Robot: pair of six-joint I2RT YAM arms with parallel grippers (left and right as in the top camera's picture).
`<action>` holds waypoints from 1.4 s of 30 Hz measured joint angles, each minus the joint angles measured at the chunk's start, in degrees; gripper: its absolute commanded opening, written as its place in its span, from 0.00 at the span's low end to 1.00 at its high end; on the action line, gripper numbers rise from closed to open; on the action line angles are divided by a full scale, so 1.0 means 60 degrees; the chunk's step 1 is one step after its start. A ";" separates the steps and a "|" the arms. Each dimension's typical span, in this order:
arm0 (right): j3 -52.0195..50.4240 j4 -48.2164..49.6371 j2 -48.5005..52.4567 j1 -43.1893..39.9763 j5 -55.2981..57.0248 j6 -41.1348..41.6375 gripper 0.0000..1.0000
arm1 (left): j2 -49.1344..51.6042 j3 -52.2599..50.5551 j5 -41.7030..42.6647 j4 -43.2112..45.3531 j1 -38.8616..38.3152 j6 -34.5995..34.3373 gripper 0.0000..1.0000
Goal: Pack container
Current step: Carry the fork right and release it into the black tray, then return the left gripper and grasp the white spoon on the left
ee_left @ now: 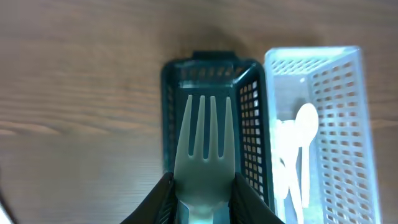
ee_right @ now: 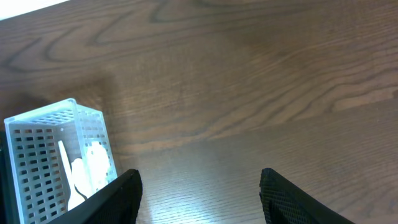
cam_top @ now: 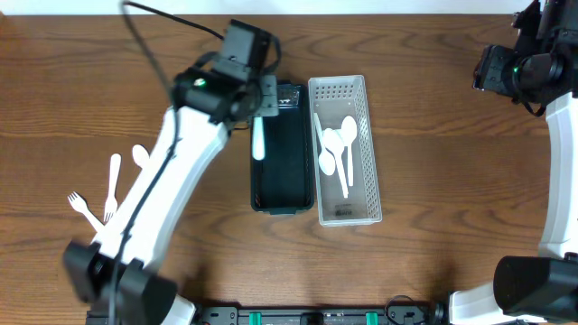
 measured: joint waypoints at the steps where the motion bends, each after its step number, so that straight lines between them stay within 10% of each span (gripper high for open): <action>1: 0.0000 -0.0011 0.0000 0.0000 -0.0004 0.0000 0.64 | 0.0280 0.0000 0.0000 0.0000 -0.0018 -0.0080 0.06; 11: 0.0000 -0.0062 0.0000 0.0000 -0.0004 0.0000 0.64 | 0.2991 -0.0011 0.0539 0.0193 -0.0295 -0.0200 0.08; 14: 0.0000 -0.0073 0.0000 0.0000 -0.0004 0.0000 0.64 | 0.3220 -0.0011 0.0590 0.0229 -0.0382 -0.0197 0.44; 30: 0.0000 -0.0069 0.0000 0.0000 0.0000 -0.0047 0.65 | 0.0838 0.0736 -0.0900 -0.0645 -0.0182 0.1490 0.91; 42: 0.0000 -0.0073 0.0000 0.0000 0.0000 -0.0113 0.65 | -0.2390 0.0911 -0.1388 -0.2896 0.5289 0.1519 1.00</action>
